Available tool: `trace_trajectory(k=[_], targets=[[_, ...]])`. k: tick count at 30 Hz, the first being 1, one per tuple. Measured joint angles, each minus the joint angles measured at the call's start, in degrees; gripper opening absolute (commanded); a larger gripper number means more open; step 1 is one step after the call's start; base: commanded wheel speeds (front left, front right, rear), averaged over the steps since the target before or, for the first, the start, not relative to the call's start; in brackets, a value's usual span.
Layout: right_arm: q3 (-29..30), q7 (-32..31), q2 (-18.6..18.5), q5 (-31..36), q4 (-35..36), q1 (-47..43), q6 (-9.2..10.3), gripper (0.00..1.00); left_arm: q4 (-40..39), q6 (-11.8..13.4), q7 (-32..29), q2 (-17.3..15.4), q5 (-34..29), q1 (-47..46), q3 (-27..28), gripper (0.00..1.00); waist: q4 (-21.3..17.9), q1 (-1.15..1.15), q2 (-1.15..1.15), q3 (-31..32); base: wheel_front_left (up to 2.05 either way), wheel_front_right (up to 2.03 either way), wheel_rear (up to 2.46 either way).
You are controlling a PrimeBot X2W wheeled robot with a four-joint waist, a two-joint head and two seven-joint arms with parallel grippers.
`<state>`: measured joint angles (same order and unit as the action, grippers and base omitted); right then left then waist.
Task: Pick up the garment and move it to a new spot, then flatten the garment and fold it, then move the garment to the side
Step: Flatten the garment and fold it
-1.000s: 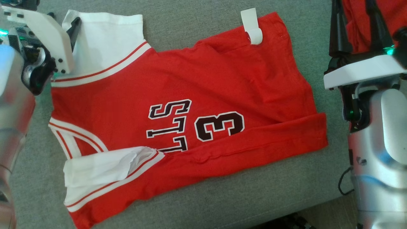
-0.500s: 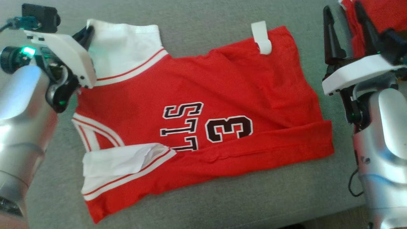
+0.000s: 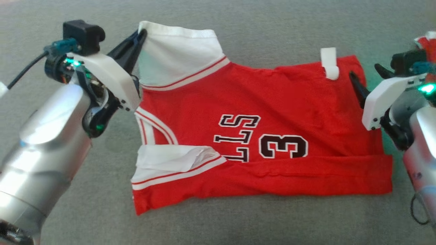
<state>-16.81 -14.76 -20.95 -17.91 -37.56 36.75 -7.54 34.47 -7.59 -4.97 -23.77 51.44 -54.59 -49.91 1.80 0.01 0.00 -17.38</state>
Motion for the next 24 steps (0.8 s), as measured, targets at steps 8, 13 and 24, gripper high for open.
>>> trace_trajectory(k=[8,13,24], targets=[[-3.7,-1.1,-1.6,-0.5,-6.7,4.9,0.0,1.0,-4.7,0.7,-0.1,-1.0,0.4,1.0,-0.2,0.0,3.2,0.0,0.0,0.0,0.0,0.0,0.0],[-6.4,-2.2,-2.0,-0.5,-10.2,6.4,0.0,1.0,-6.1,1.6,-0.6,-1.1,0.4,1.1,-0.4,0.0,4.0,-0.01,0.0,-0.6,0.0,0.0,0.0],[-12.7,-4.1,-3.2,-3.1,-13.6,11.5,0.0,0.0,-6.2,2.1,-1.1,-1.1,0.4,1.1,-0.5,0.0,4.4,-0.01,0.0,-2.0,0.0,0.0,0.0]])
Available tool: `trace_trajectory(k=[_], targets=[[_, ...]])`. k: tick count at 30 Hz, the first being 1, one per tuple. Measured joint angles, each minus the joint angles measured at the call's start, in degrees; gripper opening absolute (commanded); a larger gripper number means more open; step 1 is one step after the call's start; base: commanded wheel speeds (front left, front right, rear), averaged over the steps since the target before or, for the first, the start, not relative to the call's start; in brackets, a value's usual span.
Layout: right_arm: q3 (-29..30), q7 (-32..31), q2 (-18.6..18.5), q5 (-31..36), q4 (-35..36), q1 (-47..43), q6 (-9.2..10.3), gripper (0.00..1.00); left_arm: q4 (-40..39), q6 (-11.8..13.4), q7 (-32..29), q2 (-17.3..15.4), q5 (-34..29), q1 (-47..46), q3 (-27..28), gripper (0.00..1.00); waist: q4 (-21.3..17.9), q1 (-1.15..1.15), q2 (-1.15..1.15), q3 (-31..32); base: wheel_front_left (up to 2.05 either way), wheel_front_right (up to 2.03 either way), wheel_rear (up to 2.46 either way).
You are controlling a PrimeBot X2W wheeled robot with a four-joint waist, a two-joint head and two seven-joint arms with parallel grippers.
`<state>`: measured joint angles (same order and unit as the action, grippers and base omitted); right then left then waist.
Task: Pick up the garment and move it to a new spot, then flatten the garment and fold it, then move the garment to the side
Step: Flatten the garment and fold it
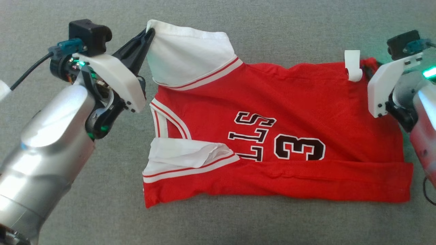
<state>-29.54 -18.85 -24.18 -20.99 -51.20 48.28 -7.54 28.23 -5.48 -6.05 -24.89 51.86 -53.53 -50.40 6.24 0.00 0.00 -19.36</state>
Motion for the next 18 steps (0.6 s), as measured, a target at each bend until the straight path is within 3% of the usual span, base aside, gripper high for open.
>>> trace_trajectory(k=[9,18], targets=[[0.2,3.3,0.2,-4.0,-2.2,1.5,0.0,0.0,4.7,1.3,0.4,-0.7,-1.1,-1.4,-0.1,0.0,-1.6,0.0,0.0,0.2,0.0,0.0,0.0],[2.3,7.6,1.9,-6.2,-2.8,10.0,0.0,0.0,13.9,1.9,3.8,0.0,-6.3,-11.4,-0.1,0.0,-3.3,-0.01,0.0,-2.2,0.0,0.0,0.0]])
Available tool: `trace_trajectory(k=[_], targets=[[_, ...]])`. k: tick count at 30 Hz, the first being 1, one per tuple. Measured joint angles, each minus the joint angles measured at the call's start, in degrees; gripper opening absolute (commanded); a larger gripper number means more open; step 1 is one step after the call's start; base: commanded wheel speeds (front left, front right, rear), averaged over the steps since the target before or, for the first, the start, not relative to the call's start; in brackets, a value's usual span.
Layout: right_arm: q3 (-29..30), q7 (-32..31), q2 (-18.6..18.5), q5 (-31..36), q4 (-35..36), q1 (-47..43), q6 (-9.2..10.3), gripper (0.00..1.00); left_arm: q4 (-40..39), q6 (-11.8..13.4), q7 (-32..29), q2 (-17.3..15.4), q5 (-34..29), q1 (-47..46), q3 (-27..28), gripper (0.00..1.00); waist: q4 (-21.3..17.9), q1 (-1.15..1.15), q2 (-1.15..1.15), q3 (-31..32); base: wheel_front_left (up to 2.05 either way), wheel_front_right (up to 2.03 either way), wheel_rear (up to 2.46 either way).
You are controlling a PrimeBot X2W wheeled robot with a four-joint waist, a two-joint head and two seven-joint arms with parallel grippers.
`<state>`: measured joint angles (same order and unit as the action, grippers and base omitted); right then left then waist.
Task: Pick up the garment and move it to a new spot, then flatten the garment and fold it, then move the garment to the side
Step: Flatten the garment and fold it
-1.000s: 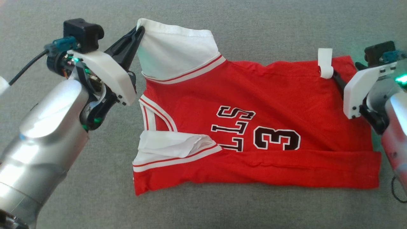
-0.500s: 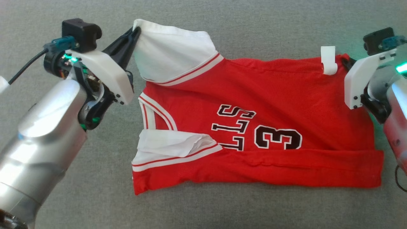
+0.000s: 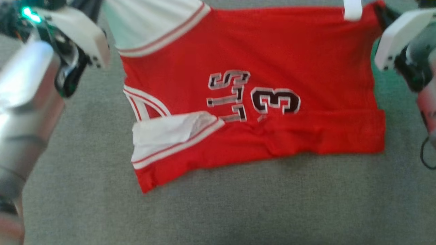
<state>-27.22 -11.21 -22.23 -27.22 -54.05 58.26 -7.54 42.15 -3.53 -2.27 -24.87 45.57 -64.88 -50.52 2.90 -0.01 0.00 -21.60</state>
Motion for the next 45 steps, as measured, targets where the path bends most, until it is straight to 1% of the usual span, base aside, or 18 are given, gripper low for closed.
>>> trace_trajectory(k=[8,11,13,16,18,22,26,30,34,36,37,41,44,45], targets=[[2.1,8.4,2.0,1.2,-2.9,5.2,0.0,0.0,8.6,-0.1,6.7,3.2,-3.9,-7.3,-0.5,0.0,-1.1,-0.01,0.0,-2.6,0.0,0.0,0.0],[2.3,11.0,2.5,1.5,-4.3,5.8,0.0,0.0,11.3,-0.7,8.9,4.4,-4.3,-7.9,-1.1,0.0,-0.9,0.0,0.0,-2.5,0.0,0.0,0.0],[2.3,12.0,2.6,1.5,-5.5,5.8,0.0,0.0,12.6,-1.7,9.9,5.1,-4.3,-7.8,-1.4,0.0,-0.7,0.0,0.0,-2.2,0.0,0.0,0.0],[2.1,12.8,2.7,1.4,-6.5,5.7,0.0,0.0,13.7,-2.7,10.6,5.5,-4.2,-7.5,-1.9,0.0,-0.4,0.0,0.0,-1.3,0.0,0.0,0.0],[2.1,13.1,2.7,0.5,-6.7,5.6,0.0,0.0,13.7,-3.4,10.7,5.6,-2.6,-6.9,-2.0,0.0,-0.3,0.01,0.0,-0.4,0.0,0.0,0.0],[1.2,12.5,2.4,-2.0,-6.6,3.8,0.0,0.0,12.0,-4.0,8.3,5.4,1.2,-3.4,-3.1,0.0,0.1,0.01,0.0,1.8,0.0,0.0,0.0],[-1.1,9.6,1.4,-5.4,-4.8,-1.3,0.0,0.0,4.8,-4.1,4.1,3.2,5.3,1.8,-6.8,0.0,0.3,0.01,0.0,4.3,0.0,0.0,0.0],[-3.8,6.4,-0.4,-9.0,-1.6,-5.8,0.0,0.0,-2.4,-4.1,-0.5,-1.3,10.3,5.7,-8.9,0.0,0.5,0.01,0.0,6.9,0.0,0.0,0.0],[-6.0,3.3,-2.3,-12.4,2.2,-9.1,0.0,0.0,-9.4,-4.1,-4.9,-5.7,14.0,9.6,-10.9,0.0,0.6,0.02,0.0,9.4,0.0,0.0,0.0],[-6.7,1.7,-3.2,-13.9,3.8,-10.8,0.0,0.0,-12.6,-4.1,-7.1,-7.5,15.5,11.7,-11.5,0.0,0.6,0.02,0.0,10.6,0.0,0.0,0.0],[-6.7,1.7,-3.2,-13.9,3.8,-10.8,0.0,0.0,-12.6,-4.1,-7.1,-7.5,15.5,11.7,-11.5,0.0,0.6,0.02,0.0,10.6,0.0,0.0,0.0],[-8.1,-1.0,-5.1,-16.3,6.1,-14.0,0.0,0.0,-18.5,-4.0,-10.8,-10.9,18.2,15.5,-12.7,0.0,0.6,0.02,0.0,12.3,0.0,0.0,0.0],[-8.9,-3.3,-6.2,-17.8,7.3,-15.8,0.0,0.0,-22.6,-3.4,-12.9,-13.1,19.2,17.5,-13.4,0.0,0.7,0.02,0.0,12.9,0.0,0.0,0.0],[-9.3,-4.2,-6.5,-18.3,7.7,-16.3,0.0,0.0,-23.8,-2.8,-13.4,-13.7,19.6,17.9,-13.5,0.0,0.7,0.01,0.0,13.1,0.0,0.0,0.0]])
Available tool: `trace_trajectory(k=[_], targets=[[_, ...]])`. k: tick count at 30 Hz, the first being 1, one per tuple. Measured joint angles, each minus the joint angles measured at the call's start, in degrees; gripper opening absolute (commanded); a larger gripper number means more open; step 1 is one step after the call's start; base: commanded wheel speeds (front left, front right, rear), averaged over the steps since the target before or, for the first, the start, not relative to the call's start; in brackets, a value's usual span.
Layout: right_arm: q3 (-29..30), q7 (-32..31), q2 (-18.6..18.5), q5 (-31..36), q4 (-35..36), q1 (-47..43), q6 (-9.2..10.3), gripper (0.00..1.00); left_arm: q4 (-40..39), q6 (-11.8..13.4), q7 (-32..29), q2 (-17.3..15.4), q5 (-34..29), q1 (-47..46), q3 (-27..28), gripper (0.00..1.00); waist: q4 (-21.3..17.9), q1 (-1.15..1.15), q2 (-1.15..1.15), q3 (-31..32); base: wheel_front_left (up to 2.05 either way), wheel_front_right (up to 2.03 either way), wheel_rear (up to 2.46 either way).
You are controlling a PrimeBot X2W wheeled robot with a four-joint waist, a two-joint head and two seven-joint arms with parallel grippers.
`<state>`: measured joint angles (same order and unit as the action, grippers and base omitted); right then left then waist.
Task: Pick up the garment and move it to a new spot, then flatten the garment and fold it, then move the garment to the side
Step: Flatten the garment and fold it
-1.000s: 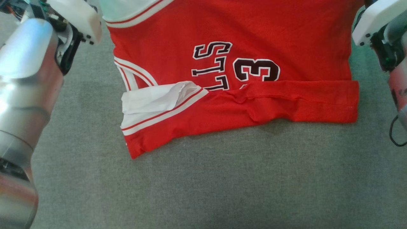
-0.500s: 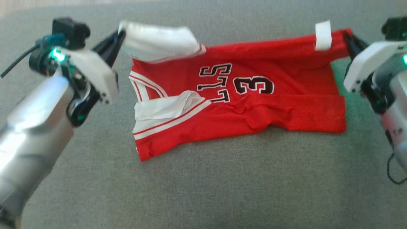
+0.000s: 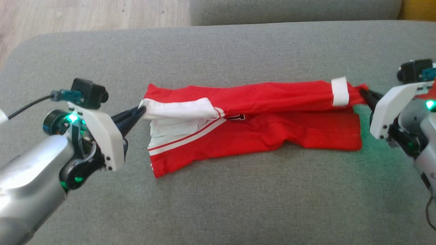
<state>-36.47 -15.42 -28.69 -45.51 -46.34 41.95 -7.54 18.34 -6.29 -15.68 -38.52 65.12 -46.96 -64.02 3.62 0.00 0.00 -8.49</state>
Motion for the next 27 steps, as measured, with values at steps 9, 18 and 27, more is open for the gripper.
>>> trace_trajectory(k=[9,18,27], targets=[[-1.3,-7.0,-2.4,-4.3,4.7,-3.1,0.0,0.0,-7.8,2.9,-2.6,-4.1,1.8,1.5,-0.2,0.0,-0.3,0.0,0.0,1.8,0.0,0.0,0.0],[-2.5,-12.4,-4.7,-5.4,8.9,-5.9,0.0,0.0,-11.7,4.4,-6.0,-6.3,2.4,4.1,-2.6,0.0,-1.6,0.0,0.0,2.8,0.0,0.0,0.0],[-3.4,-15.8,-4.9,-4.3,10.0,-7.5,0.0,1.0,-10.5,4.9,-6.9,-6.5,1.8,5.4,-4.3,1.0,-2.1,0.0,0.0,1.5,0.0,0.0,0.0]])
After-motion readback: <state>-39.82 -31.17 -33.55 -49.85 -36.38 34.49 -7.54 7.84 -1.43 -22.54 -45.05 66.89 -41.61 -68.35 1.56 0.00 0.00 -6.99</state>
